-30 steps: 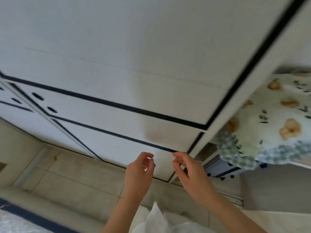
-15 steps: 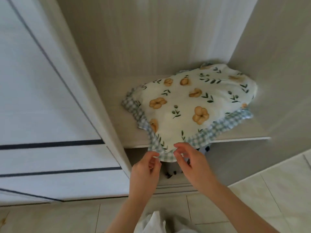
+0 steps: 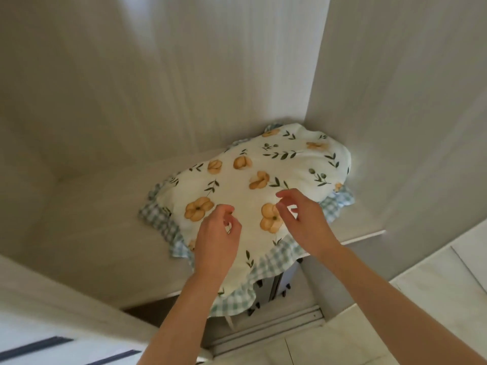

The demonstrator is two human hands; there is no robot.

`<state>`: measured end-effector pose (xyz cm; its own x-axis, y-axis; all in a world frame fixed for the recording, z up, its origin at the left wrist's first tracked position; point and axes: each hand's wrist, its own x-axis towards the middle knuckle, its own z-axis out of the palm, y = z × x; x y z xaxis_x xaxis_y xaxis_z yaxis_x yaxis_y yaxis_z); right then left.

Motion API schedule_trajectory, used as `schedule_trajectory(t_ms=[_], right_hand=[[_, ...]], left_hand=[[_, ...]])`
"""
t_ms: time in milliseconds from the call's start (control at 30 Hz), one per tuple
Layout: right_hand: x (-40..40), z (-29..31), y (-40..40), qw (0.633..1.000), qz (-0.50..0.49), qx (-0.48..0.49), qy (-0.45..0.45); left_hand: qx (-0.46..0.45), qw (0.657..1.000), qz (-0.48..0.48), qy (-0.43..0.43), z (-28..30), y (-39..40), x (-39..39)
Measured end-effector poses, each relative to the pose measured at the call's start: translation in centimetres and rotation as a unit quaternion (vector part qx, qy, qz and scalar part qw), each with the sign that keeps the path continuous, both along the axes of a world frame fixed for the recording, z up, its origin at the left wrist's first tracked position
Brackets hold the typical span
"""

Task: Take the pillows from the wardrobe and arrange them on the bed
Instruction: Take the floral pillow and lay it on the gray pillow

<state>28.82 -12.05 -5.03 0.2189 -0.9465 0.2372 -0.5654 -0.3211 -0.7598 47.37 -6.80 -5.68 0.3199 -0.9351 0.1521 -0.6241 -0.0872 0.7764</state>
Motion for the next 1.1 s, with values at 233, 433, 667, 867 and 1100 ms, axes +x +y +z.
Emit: schedule_trajectory(t_ms=[233, 433, 667, 867, 1100], right_hand=[[-2.5, 1.8, -10.8, 0.998, 0.007, -0.046, 0.044], [-4.5, 1.8, -20.8, 0.993, 0.029, -0.051, 0.099], [-4.8, -0.7, -28.3, 0.975, 0.025, -0.012, 0.221], [-6.1, -3.3, -32.2, 0.936, -0.015, 0.029, 0.350], [-5.8, -4.1, -33.9, 0.917, -0.067, 0.119, 0.376]], left_hand=[[0.024, 0.996, 0.059, -0.058, 0.3, -8.1, -2.1], [0.072, 0.979, 0.169, -0.092, -0.5, -13.5, -3.2], [0.255, 0.927, 0.236, -0.142, -3.4, -16.4, -1.1], [0.338, 0.868, 0.348, -0.107, -4.0, -15.3, 2.4], [0.304, 0.850, 0.423, 0.075, -5.4, -15.0, 5.0]])
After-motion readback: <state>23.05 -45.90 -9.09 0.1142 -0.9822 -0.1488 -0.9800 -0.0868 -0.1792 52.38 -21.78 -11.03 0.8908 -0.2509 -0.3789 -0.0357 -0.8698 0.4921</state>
